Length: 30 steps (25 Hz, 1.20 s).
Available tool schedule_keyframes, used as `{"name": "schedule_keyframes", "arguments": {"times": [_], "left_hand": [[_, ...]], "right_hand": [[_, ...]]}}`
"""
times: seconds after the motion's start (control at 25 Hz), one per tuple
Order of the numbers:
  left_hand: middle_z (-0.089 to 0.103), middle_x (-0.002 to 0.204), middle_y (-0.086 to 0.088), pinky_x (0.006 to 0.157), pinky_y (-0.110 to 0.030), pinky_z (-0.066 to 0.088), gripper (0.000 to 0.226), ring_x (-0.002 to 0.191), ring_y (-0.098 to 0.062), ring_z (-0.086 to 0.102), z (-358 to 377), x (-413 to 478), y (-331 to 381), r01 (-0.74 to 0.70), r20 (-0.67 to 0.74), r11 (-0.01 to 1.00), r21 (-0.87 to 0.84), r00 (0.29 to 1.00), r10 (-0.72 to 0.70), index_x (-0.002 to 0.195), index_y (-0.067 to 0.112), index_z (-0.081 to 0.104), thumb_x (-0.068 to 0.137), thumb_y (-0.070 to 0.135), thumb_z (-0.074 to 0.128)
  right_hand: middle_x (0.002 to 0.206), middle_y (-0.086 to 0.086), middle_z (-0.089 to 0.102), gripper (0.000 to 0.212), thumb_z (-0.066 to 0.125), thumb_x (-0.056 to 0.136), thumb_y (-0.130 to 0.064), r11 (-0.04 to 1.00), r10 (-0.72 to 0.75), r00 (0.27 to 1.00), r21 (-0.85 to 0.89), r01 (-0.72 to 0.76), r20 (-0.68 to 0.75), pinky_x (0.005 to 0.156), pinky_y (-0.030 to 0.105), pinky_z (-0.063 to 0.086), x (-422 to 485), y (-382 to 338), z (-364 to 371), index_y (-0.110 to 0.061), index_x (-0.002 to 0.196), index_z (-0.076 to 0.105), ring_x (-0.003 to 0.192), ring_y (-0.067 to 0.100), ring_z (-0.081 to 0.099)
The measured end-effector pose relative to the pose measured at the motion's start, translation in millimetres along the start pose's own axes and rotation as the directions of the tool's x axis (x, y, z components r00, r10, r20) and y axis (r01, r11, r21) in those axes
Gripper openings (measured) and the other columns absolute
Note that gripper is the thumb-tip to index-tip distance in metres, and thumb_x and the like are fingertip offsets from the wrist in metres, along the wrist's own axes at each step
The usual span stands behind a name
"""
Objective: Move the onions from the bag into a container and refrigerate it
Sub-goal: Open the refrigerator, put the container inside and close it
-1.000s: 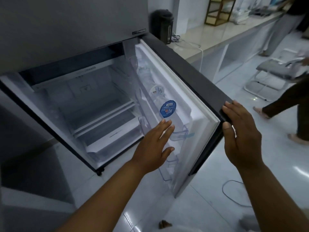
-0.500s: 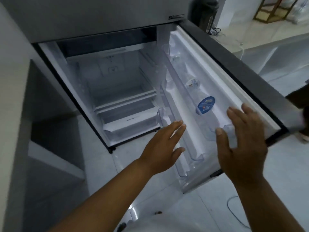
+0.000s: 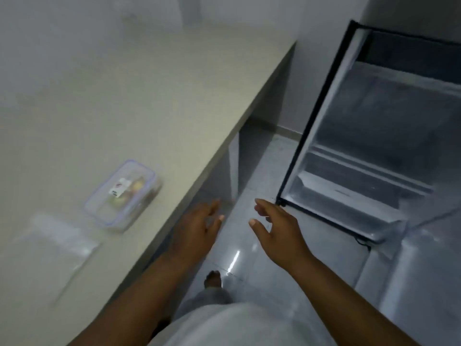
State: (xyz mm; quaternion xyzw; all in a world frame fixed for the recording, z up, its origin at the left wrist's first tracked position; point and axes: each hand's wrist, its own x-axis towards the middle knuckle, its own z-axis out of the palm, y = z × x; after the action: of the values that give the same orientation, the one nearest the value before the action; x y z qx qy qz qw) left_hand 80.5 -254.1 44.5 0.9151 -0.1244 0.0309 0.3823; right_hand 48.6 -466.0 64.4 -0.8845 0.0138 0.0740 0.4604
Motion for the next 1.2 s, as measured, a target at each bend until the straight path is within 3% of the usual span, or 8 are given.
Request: {"name": "schedule_keyframes", "arguments": {"times": [0.2,0.32,0.44,0.56,0.68,0.88,1.12,1.2], "left_hand": [[0.067,0.107,0.001,0.077,-0.033,0.054,0.031,0.089,-0.015,0.064,-90.0,-20.6,-100.0,0.372,-0.397,0.928,-0.018,0.849,-0.348,0.119,0.017,0.061,0.088,0.023,0.064],[0.057,0.119,-0.005,0.082,-0.036,0.052,0.036,0.100,-0.023,0.061,-117.6,-28.2,-145.7,0.546,-0.574,0.833,-0.094,0.653,-0.493,0.122,0.016,0.057,0.087,0.020,0.065],[0.050,0.132,-0.007,0.087,-0.030,0.045,0.051,0.108,-0.024,0.060,-128.4,-25.1,-182.1,0.724,-0.448,0.608,-0.326,0.448,-0.774,0.133,0.012,0.049,0.088,0.030,0.064],[0.064,0.113,-0.006,0.087,-0.032,0.045,0.047,0.103,-0.026,0.062,-130.8,-17.2,-206.4,0.811,-0.216,0.404,-0.422,0.343,-0.914,0.122,0.011,0.058,0.089,0.045,0.057],[0.063,0.082,-0.004,0.070,-0.035,0.043,0.038,0.087,-0.030,0.061,-126.9,-8.4,-216.8,0.787,-0.196,0.401,-0.469,0.351,-0.916,0.085,0.011,0.060,0.093,0.046,0.047],[0.066,0.097,-0.013,0.083,-0.045,0.051,0.033,0.091,-0.031,0.061,-117.3,13.6,-208.7,0.705,-0.320,0.555,-0.442,0.454,-0.831,0.099,0.008,0.062,0.098,0.033,0.040],[0.067,0.084,0.008,0.069,-0.030,0.052,0.023,0.081,-0.009,0.064,-90.1,55.1,-164.1,0.601,-0.244,0.702,-0.381,0.668,-0.704,0.083,0.040,0.060,0.094,0.040,0.040],[0.068,0.081,0.007,0.063,-0.030,0.051,0.025,0.076,-0.008,0.063,-68.5,71.4,-143.6,0.571,-0.177,0.748,-0.337,0.742,-0.646,0.081,0.037,0.061,0.092,0.043,0.039]], "right_hand": [[0.118,-0.008,0.059,0.049,0.062,0.090,-0.033,0.997,-0.016,0.956,0.075,-0.007,0.292,0.073,0.004,0.042,110.1,-66.4,99.8,-0.024,0.136,0.049,0.100,-0.002,0.057],[0.127,0.000,0.058,0.048,0.063,0.089,-0.032,0.999,-0.032,0.953,0.017,0.029,0.301,0.083,0.022,0.047,163.7,-98.0,153.2,-0.019,0.134,0.051,0.101,0.011,0.059],[0.139,0.005,0.051,0.056,0.058,0.090,-0.040,0.992,0.019,0.944,-0.121,0.022,0.330,0.096,0.030,0.041,214.4,-121.5,194.9,-0.016,0.139,0.045,0.118,0.021,0.055],[0.126,0.007,0.057,0.047,0.052,0.091,-0.046,0.978,0.093,0.917,-0.207,-0.011,0.389,0.096,0.033,0.040,251.9,-131.1,222.8,-0.012,0.125,0.055,0.117,0.025,0.054],[0.098,0.005,0.062,0.037,0.049,0.093,-0.045,0.971,0.097,0.902,-0.237,0.006,0.420,0.078,0.029,0.040,266.2,-130.2,235.4,-0.012,0.104,0.063,0.093,0.025,0.058],[0.087,-0.001,0.062,0.033,0.049,0.094,-0.041,0.988,0.046,0.941,-0.156,0.007,0.334,0.071,0.028,0.037,257.3,-109.1,215.8,-0.012,0.100,0.063,0.083,0.020,0.057],[0.095,-0.019,0.066,0.020,0.054,0.092,-0.038,0.976,0.148,0.973,0.130,-0.172,0.176,0.069,0.015,0.046,222.5,-52.2,141.3,-0.035,0.110,0.063,0.089,0.001,0.062],[0.101,-0.019,0.068,0.020,0.055,0.091,-0.036,0.953,0.205,0.970,0.199,-0.228,0.129,0.074,0.016,0.048,205.0,-23.6,109.7,-0.041,0.109,0.063,0.091,-0.002,0.063]]}}
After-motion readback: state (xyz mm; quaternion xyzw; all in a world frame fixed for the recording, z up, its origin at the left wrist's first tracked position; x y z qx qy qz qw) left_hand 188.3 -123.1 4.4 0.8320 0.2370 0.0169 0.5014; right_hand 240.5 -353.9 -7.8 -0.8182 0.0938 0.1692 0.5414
